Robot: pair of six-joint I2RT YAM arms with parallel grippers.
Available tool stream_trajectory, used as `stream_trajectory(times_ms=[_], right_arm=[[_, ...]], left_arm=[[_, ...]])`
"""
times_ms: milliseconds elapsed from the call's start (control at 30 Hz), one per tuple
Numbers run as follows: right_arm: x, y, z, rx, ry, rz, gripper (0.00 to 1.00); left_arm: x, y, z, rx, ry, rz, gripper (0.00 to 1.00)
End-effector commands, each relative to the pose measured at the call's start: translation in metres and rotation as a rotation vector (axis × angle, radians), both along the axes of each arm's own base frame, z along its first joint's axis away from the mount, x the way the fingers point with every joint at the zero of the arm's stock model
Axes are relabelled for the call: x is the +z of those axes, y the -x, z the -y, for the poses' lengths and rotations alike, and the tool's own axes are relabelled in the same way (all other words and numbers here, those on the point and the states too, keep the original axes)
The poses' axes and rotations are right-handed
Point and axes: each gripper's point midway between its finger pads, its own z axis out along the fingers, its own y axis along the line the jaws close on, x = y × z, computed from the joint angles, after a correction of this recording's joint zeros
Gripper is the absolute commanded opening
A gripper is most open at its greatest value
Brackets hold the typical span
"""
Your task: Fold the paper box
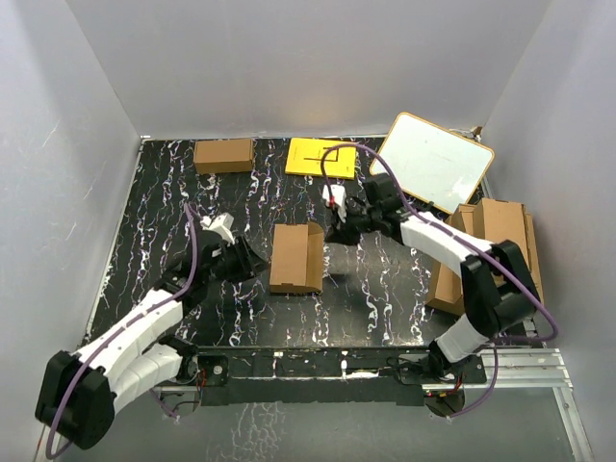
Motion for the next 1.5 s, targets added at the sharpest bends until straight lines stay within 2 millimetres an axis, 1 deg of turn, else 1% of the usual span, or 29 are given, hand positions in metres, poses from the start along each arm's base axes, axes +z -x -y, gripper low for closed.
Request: stream_trajectory(times_ms=[0, 33, 67, 133, 200, 333, 400, 533, 700, 800, 900, 1033, 1133, 1167, 1200, 1233, 1333, 1467], right_arm=[[0.028, -0.063, -0.019, -0.087, -0.014, 0.071, 0.08], [0.027, -0.071, -0.022, -0.091, -0.005, 0.06, 0.08], [0.034, -0.083, -0.027, -0.094, -0.005, 0.07, 0.08], [0.021, -0.096, -0.036, -0.087, 0.028, 0.036, 0.08], [0.015, -0.107, -0.045, -0.08, 0.059, 0.04, 0.08], [0.003, -0.122, -0.058, -0.084, 0.083, 0.025, 0.08], [-0.004, -0.128, -0.06, -0.086, 0.111, 0.021, 0.08], [-0.018, -0.131, -0.064, -0.075, 0.135, 0.022, 0.08], [-0.03, -0.118, -0.072, -0.006, 0.163, 0.02, 0.08], [-0.031, -0.111, -0.073, 0.019, 0.166, 0.025, 0.08], [-0.028, -0.105, -0.07, 0.033, 0.168, 0.039, 0.08], [-0.026, -0.088, -0.063, 0.068, 0.167, 0.041, 0.08], [-0.025, -0.078, -0.055, 0.072, 0.179, 0.047, 0.08], [-0.022, -0.074, -0.053, 0.073, 0.181, 0.057, 0.08], [-0.026, -0.069, -0.049, 0.076, 0.191, 0.052, 0.08], [-0.026, -0.063, -0.044, 0.079, 0.197, 0.053, 0.08], [-0.026, -0.047, -0.035, 0.088, 0.204, 0.054, 0.08], [-0.029, -0.024, -0.022, 0.091, 0.211, 0.038, 0.08]], left_arm=[[-0.012, 0.034, -0.004, -0.032, 0.026, -0.093, 0.31], [-0.014, 0.039, -0.005, -0.037, 0.028, -0.103, 0.26], [-0.015, 0.043, -0.005, -0.042, 0.031, -0.11, 0.23], [-0.02, 0.05, -0.005, -0.055, 0.041, -0.13, 0.2], [-0.026, 0.055, -0.003, -0.069, 0.057, -0.148, 0.17], [-0.04, 0.058, 0.001, -0.084, 0.074, -0.177, 0.16], [-0.046, 0.057, 0.002, -0.088, 0.07, -0.186, 0.16], [-0.055, 0.053, 0.007, -0.096, 0.071, -0.2, 0.16], [-0.065, 0.047, 0.011, -0.097, 0.07, -0.217, 0.16], [-0.069, 0.043, 0.011, -0.093, 0.061, -0.219, 0.17], [-0.071, 0.038, 0.012, -0.09, 0.046, -0.22, 0.18], [-0.073, 0.03, 0.01, -0.082, 0.002, -0.215, 0.19], [-0.076, 0.022, 0.004, -0.063, -0.053, -0.211, 0.2], [-0.076, 0.018, 0.003, -0.054, -0.069, -0.206, 0.21], [-0.075, 0.016, 0.001, -0.047, -0.083, -0.201, 0.22], [-0.074, 0.013, 0.0, -0.041, -0.094, -0.192, 0.22], [-0.071, 0.003, -0.004, -0.031, -0.129, -0.171, 0.27], [-0.064, -0.013, 0.002, -0.051, -0.141, -0.153, 0.3]])
